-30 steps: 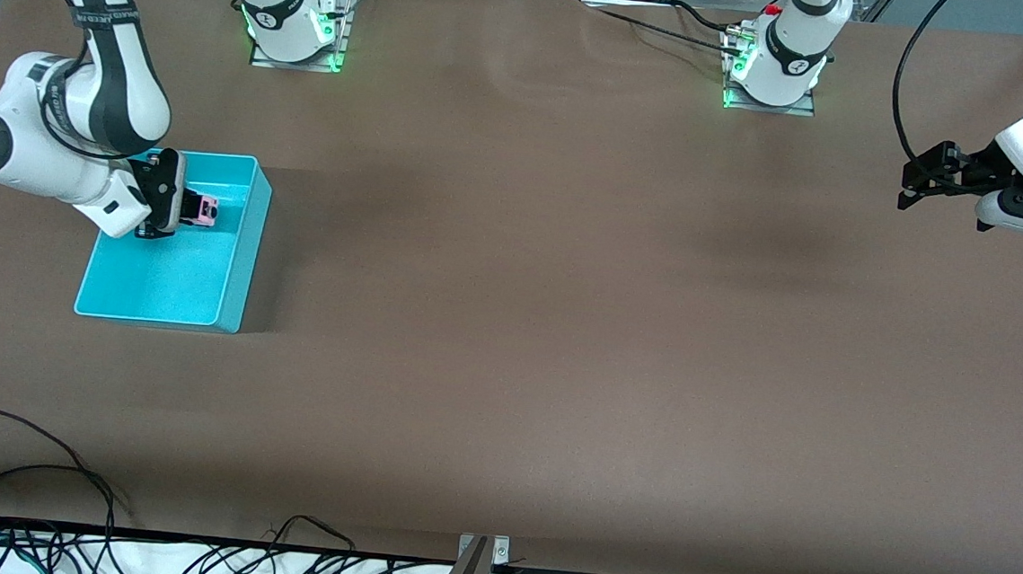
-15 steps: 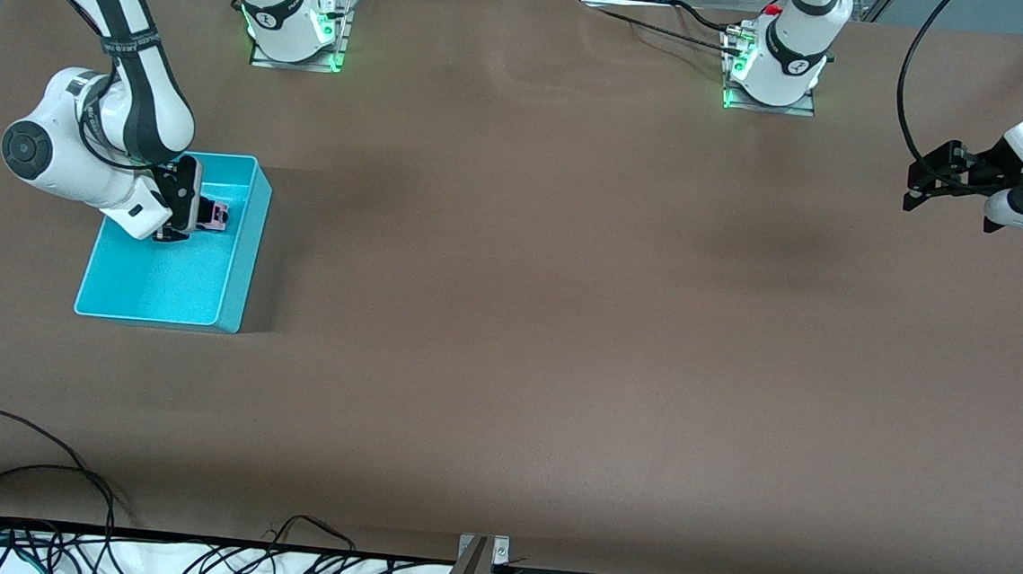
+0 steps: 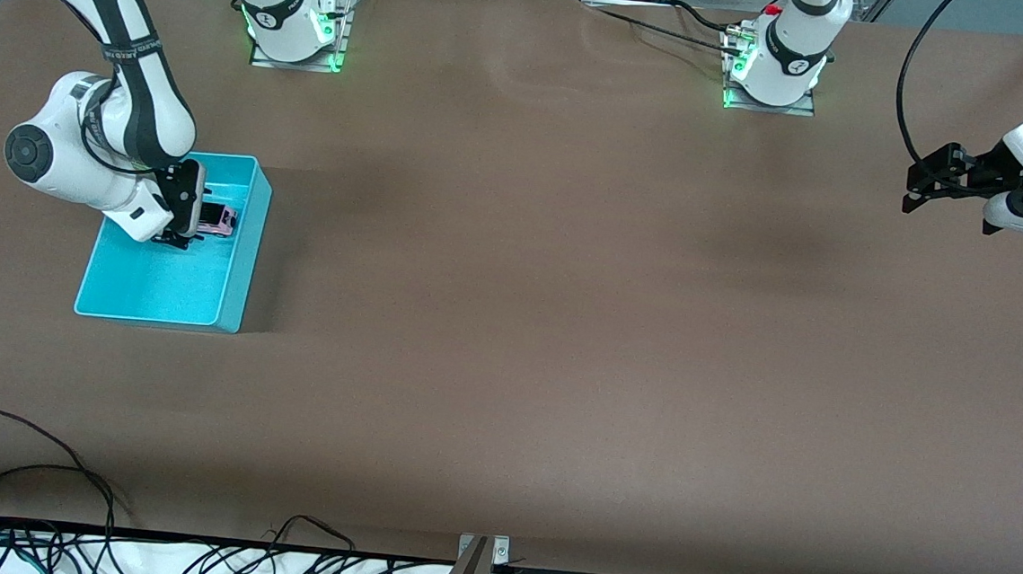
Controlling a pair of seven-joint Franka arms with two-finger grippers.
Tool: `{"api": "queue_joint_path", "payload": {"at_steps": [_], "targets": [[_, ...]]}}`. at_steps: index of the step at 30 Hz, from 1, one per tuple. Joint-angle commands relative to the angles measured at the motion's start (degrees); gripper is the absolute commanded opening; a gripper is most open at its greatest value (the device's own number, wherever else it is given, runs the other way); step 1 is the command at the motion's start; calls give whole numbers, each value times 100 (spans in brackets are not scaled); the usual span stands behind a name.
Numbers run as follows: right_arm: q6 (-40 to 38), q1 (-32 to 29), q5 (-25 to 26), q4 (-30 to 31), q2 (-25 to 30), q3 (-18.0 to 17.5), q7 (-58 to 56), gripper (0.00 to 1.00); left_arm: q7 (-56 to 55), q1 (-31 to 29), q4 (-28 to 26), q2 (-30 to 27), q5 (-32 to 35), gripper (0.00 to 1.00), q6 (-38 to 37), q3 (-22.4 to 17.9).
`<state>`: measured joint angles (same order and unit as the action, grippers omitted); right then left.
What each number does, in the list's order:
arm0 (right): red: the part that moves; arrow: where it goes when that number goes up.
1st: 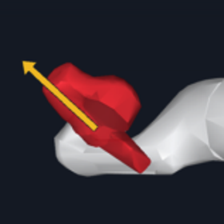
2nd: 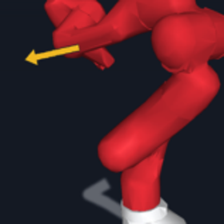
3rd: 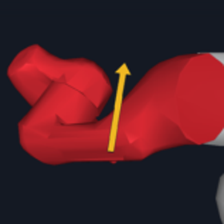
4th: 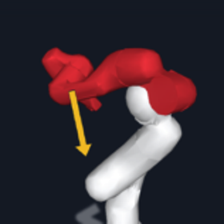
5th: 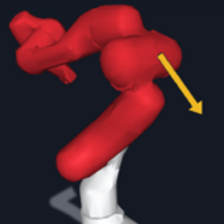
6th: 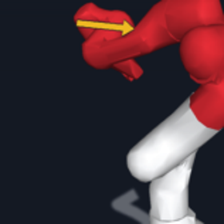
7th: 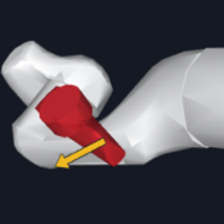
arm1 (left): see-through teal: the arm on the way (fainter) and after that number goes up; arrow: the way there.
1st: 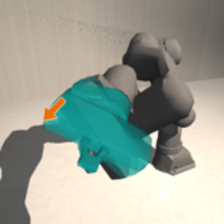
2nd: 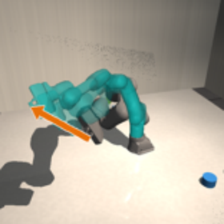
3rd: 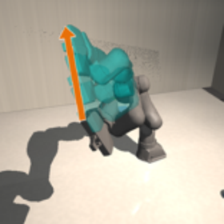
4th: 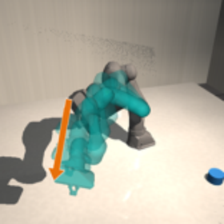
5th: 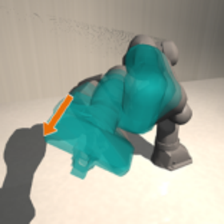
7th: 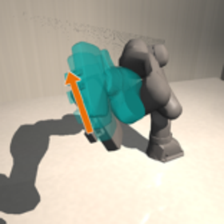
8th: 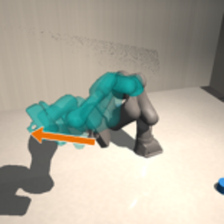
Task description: Wind and store pink jeep toy
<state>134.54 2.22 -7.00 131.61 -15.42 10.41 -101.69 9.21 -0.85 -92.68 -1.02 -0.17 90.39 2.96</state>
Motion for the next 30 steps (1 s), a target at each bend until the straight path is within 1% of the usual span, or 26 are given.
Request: {"api": "queue_joint_path", "payload": {"at_steps": [1,5,7,8,9,13,16,21,24,28,30], "targets": [[-348,-2,-144,-363,100,-57,-96,100,-51,-11,216,102,87,100,-119,12],[-902,16,-144,-969,100,-66,0,100,-51,-11,216,102,87,100,-119,12],[-1200,24,-144,-1321,109,-136,228,100,-51,-11,216,102,87,100,-119,12],[-1385,24,-144,-1497,118,-153,455,100,-51,-11,216,102,87,100,-119,12],[-2031,33,-144,-2012,153,-249,1467,100,-51,-11,216,102,87,100,-119,12],[-2370,33,-126,-2324,223,-382,2248,100,-51,-11,216,102,87,100,-119,12],[-2511,33,-117,-2456,302,-408,2811,100,-51,-11,216,102,87,100,-119,12],[-2573,139,-47,-2649,539,-514,4444,100,-51,-11,216,102,78,100,-119,12],[-2634,139,-38,-2825,566,-540,5429,100,-51,-11,216,102,87,100,-119,12],[-2819,139,-12,-3229,557,-532,6318,100,-51,-11,216,102,87,100,-119,12],[-2863,121,93,-3387,557,-505,6792,100,-51,-11,216,102,87,100,-119,12]]}}
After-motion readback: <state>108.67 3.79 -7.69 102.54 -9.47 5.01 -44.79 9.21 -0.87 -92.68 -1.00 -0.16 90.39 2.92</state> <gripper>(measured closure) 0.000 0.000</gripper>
